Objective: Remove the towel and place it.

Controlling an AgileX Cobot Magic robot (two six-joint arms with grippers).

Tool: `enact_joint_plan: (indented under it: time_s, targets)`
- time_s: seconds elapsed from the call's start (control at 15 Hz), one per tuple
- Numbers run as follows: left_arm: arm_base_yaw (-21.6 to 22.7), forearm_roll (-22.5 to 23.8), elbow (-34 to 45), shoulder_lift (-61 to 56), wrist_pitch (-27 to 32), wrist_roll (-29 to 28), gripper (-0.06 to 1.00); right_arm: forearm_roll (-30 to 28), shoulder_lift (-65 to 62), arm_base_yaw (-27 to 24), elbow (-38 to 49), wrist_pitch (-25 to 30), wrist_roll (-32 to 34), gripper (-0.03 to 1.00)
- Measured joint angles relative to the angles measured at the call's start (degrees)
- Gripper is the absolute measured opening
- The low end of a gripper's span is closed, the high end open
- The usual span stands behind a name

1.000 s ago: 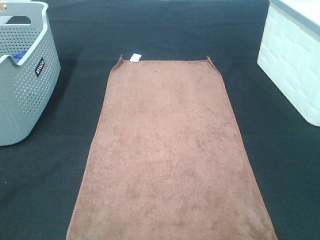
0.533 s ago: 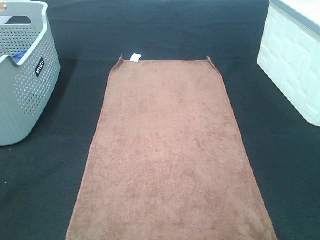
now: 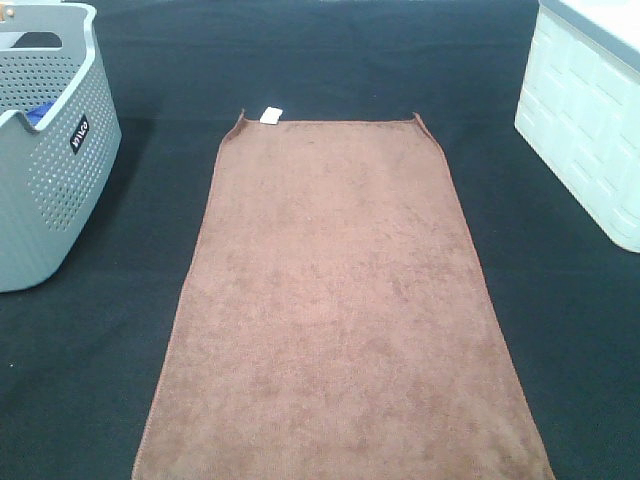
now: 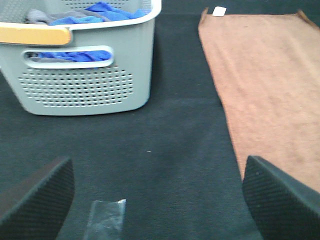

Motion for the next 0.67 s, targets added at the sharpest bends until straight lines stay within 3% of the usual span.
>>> enact_joint_plan:
  time_s: [0.67]
  targets:
    - [0.0,-1.66,0.0,0.0,-0.17,0.17,0.86,0.0,0.0,0.0,0.0,0.0,0.0,0.77]
